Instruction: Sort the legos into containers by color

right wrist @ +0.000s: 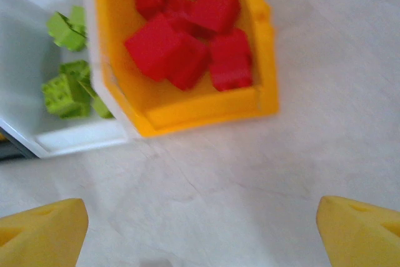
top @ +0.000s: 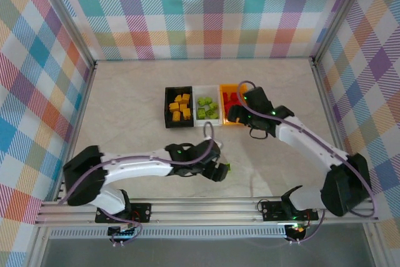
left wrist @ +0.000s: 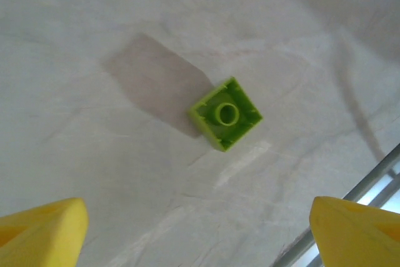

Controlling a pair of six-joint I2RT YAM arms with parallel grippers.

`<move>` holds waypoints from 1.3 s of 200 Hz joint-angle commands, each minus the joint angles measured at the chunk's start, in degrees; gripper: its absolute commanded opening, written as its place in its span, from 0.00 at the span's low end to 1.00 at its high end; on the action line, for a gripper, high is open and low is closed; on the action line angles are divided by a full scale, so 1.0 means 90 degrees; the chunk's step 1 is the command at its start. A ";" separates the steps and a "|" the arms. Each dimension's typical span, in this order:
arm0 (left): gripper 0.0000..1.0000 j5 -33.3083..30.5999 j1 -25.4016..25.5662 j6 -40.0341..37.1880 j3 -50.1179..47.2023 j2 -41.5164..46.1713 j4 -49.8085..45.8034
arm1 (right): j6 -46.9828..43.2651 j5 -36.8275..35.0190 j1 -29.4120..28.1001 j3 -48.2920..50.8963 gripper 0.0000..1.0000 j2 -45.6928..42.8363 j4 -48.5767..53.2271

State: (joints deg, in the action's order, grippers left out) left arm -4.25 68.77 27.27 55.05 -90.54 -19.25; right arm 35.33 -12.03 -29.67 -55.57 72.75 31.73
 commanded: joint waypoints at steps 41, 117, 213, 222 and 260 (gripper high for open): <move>0.82 -0.0254 0.0294 -0.0411 0.1071 -0.1494 -0.0009 | 0.0034 -0.0011 0.0171 0.0618 0.95 -0.1332 0.0337; 0.59 -0.0912 0.0238 -0.0499 0.1630 -0.2211 -0.0496 | -0.0007 -0.0106 0.0209 0.0697 0.96 -0.1969 0.0415; 0.36 -0.1595 -0.0156 -0.0266 0.0837 -0.0711 -0.0526 | 0.0054 -0.0069 0.0260 0.0774 0.97 -0.2097 0.0411; 0.36 -0.1634 -0.0380 -0.0324 0.0769 -0.0392 -0.0533 | 0.0059 -0.0052 0.0260 0.0836 0.97 -0.2128 0.0393; 0.39 -0.1143 -0.1675 -0.0589 0.1200 0.0089 -0.0296 | 0.0166 0.0000 0.0269 0.1043 0.97 -0.2171 0.0332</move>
State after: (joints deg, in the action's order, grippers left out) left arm -15.99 59.64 23.24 62.72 -91.07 -23.31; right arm 35.62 -12.16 -27.70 -47.48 53.87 34.74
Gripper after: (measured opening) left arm 0.399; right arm 0.964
